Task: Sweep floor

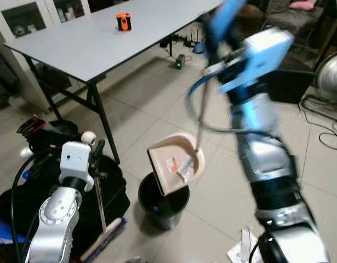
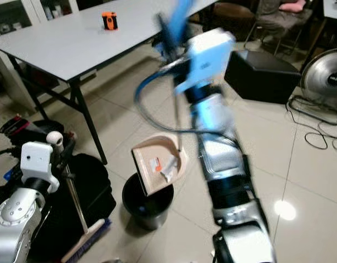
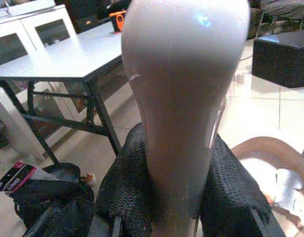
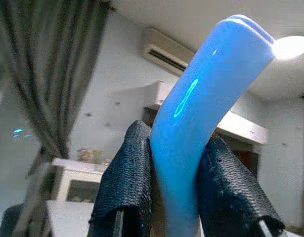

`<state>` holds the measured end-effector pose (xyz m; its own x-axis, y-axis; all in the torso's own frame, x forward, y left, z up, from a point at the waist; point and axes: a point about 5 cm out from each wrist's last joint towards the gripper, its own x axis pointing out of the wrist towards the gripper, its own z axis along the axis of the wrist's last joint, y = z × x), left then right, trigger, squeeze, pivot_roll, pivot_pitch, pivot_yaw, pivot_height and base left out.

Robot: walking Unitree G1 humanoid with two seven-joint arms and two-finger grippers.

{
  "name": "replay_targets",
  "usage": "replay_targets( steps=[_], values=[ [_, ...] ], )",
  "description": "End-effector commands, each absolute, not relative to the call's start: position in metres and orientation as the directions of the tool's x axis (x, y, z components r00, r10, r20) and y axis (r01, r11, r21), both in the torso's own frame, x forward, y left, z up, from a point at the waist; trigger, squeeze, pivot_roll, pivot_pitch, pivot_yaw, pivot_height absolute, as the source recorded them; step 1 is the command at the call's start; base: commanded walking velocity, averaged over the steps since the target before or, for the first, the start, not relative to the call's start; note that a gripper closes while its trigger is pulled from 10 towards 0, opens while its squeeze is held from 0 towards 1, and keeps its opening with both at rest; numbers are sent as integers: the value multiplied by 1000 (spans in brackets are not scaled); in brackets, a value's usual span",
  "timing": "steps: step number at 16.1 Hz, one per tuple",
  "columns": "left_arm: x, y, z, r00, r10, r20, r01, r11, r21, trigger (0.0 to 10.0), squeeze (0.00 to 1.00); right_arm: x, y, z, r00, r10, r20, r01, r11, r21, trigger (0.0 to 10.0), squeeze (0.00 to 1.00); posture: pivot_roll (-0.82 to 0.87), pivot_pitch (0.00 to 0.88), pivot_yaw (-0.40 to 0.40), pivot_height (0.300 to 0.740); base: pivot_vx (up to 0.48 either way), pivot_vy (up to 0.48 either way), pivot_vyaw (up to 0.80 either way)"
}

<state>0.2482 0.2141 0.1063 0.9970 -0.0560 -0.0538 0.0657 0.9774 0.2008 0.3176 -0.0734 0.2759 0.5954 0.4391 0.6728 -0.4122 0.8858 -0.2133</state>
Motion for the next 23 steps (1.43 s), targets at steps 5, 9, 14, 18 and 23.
replay_targets(
  steps=[5, 9, 14, 18, 23],
  values=[
    [252, 215, 106, 997, -68, -45, 77, 969, 234, 10000, 0, 295, -28, 265, 405, 604, 686, -464, 783, -415, 10000, 0, 5, 0, 71, 740, 0, 0, 0],
    [254, 220, 102, 997, -61, -49, 71, 970, 234, 10000, 0, 282, 0, 250, 312, 717, 623, -464, 688, -559, 10000, 0, 12, 0, 65, 740, 0, 0, 0],
    [257, 221, 103, 998, -59, -35, 65, 969, 240, 10000, 0, 273, 16, 240, 272, 757, 594, -483, 642, -596, 10000, 0, 16, 0, 69, 740, 0, 0, 0],
    [256, 221, 102, 998, -52, -31, 58, 969, 242, 10000, 0, 269, 26, 237, 252, 761, 598, -497, 632, -594, 10000, 0, 22, 0, 56, 740, 0, 0, 0],
    [263, 205, 99, 991, -116, -67, 126, 976, 178, 10000, 0, 302, -34, 257, 497, 634, 592, -288, 765, -577, 10000, 0, -9, 0, 59, 740, 0, 0, 0]
  ],
)
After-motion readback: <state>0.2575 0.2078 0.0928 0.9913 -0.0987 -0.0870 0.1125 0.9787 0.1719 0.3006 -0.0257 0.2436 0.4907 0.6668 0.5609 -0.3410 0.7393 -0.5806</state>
